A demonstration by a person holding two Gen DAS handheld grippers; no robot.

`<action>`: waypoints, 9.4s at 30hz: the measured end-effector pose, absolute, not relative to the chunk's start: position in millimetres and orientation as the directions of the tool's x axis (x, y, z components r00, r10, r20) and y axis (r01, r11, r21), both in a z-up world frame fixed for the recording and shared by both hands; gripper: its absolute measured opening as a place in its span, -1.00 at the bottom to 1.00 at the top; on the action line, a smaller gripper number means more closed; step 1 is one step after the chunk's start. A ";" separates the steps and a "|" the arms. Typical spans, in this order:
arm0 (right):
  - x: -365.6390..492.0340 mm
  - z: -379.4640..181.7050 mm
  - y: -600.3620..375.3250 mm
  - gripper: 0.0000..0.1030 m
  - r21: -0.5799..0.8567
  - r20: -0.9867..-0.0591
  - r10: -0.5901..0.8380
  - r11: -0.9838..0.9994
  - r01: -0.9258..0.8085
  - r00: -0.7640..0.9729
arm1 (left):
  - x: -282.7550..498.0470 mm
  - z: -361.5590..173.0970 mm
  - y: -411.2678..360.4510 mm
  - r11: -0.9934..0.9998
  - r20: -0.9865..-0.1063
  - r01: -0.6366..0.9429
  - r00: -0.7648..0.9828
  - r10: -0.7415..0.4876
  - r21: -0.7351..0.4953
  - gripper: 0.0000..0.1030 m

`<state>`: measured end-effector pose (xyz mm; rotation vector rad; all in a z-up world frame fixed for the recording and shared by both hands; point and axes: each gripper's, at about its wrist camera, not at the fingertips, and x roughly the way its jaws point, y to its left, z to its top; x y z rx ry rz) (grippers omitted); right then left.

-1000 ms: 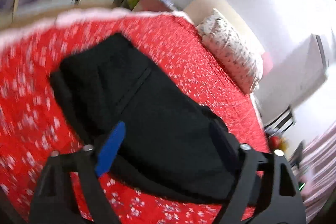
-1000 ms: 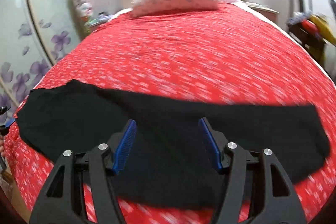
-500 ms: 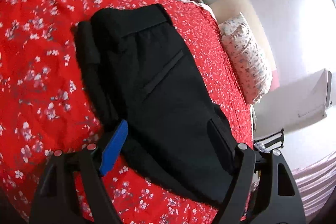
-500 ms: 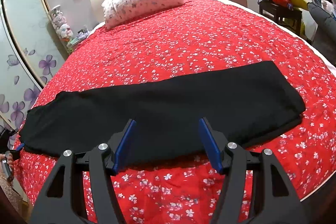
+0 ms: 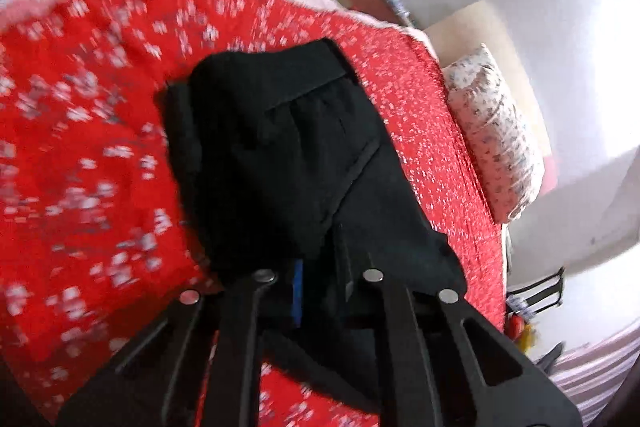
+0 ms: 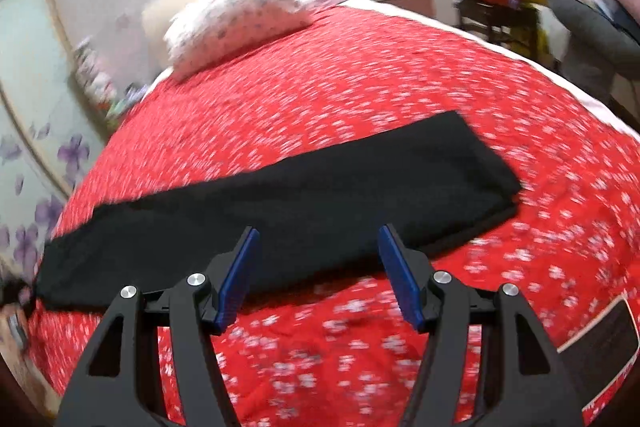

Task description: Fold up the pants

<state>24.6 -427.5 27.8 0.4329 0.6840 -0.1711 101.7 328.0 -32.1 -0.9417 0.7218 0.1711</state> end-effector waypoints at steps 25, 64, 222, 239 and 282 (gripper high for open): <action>38.0 -49.0 -562.9 0.11 0.656 -0.711 0.000 0.360 0.663 0.703 | 49.5 23.0 254.9 0.849 -0.572 -0.256 0.817 -0.065 -0.462 0.50; 41.2 -44.4 -558.8 -0.66 0.606 -0.676 -0.069 0.515 0.607 0.733 | 56.4 -13.4 218.5 0.845 -0.622 -0.202 0.761 -0.182 -0.495 0.62; -22.4 10.1 -249.7 0.74 0.537 -0.230 0.072 0.841 0.065 0.970 | 125.0 77.5 -99.8 0.873 -0.668 0.486 0.634 -0.390 -0.048 -0.74; -19.0 -8.1 -284.7 0.74 0.599 -0.294 -0.004 0.779 0.187 0.956 | 108.9 24.0 -168.1 0.848 -0.696 0.512 0.561 -0.449 -0.134 -0.73; 116.1 26.7 -276.7 0.83 0.708 -0.442 0.575 0.695 -0.126 0.689 | 125.4 22.8 8.9 0.892 -0.641 0.230 0.629 -0.441 -0.389 0.73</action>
